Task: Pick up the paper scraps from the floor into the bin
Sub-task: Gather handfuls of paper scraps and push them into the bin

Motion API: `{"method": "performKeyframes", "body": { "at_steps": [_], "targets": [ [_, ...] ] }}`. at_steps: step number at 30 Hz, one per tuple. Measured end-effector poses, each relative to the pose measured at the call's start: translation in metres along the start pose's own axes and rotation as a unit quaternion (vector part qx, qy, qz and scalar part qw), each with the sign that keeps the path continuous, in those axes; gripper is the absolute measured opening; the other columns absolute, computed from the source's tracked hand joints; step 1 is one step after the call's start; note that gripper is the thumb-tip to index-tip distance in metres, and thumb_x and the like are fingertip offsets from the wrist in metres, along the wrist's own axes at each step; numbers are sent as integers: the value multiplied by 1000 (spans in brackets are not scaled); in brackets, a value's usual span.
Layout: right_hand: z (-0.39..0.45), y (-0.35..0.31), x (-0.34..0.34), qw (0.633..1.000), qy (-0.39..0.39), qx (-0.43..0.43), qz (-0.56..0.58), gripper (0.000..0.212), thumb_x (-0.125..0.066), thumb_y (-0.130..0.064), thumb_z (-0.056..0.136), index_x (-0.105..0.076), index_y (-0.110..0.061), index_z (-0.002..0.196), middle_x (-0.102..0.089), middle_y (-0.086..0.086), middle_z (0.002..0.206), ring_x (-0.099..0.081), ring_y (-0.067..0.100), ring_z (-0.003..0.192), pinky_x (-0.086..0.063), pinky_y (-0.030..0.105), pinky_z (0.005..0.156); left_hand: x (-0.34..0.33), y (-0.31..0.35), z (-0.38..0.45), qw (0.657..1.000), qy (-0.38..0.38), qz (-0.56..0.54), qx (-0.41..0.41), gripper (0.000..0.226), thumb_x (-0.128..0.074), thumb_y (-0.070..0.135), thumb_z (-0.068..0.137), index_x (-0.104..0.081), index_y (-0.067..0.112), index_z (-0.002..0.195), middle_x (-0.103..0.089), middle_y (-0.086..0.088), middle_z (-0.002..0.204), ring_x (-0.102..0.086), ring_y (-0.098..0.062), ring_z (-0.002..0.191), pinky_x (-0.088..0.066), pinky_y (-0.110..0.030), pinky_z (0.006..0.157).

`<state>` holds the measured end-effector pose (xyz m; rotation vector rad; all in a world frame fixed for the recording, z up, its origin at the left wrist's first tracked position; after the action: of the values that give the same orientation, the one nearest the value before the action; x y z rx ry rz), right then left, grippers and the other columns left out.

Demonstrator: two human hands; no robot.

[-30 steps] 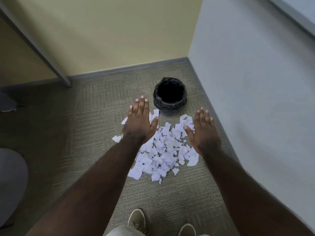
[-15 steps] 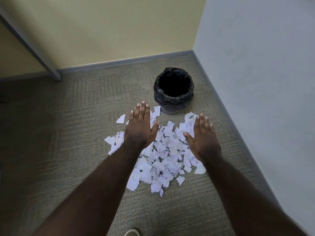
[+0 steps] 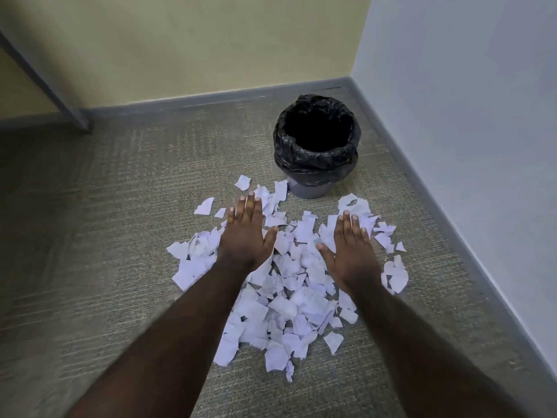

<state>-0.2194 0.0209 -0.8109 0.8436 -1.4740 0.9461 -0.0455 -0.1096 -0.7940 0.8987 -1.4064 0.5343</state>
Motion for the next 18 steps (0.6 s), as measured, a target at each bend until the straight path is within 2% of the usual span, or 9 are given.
{"method": "performKeyframes", "body": {
  "at_steps": [3,8,12,15,18],
  "targets": [
    [6,4,-30,1000,-7,2,-6,93,4,-69,90,-10,-3,155,-6,15,163,-9,29,151,-11,41,121,-24,-7,6,1000,8,-9,-4,90,-2,62,86,-7,5,156,1,-13,165,1,-29,153,-2,-45,123],
    [16,12,-62,1000,-10,3,-12,89,-5,-67,92,-7,-4,155,-4,13,164,-4,26,152,-6,38,120,-57,-22,13,1000,7,-8,4,82,-15,56,92,-5,7,156,4,-10,166,3,-27,153,4,-40,122],
    [15,17,-79,1000,-10,-6,-5,87,-13,-65,93,-16,-3,155,-14,15,162,-12,30,151,-8,41,119,-75,-37,12,1000,3,-9,10,83,-17,56,91,-12,4,155,-5,-14,165,-3,-30,153,-3,-44,123],
    [11,33,-101,996,-72,-57,-16,88,-16,-69,90,-14,-11,156,-10,14,163,-10,40,149,-17,55,117,-91,-54,10,999,-25,12,28,79,-24,50,92,-11,6,156,-5,-13,165,-5,-29,153,-8,-49,123],
    [-9,73,-136,968,-173,-181,31,90,-26,-76,89,-3,-21,157,-1,9,165,-4,44,148,-12,64,114,-116,-91,4,994,-67,24,88,77,-43,43,95,-8,12,157,-1,-10,166,-6,-28,153,-12,-58,120]
  ]
}}
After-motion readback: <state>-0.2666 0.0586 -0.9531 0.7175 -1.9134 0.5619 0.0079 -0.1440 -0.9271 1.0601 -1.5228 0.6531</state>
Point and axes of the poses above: each hand's wrist, its own z-axis towards the middle knuckle, its own x-axis out of the back of the hand, y = z × x, the point moved 10 cm from there along z, towards the middle knuckle
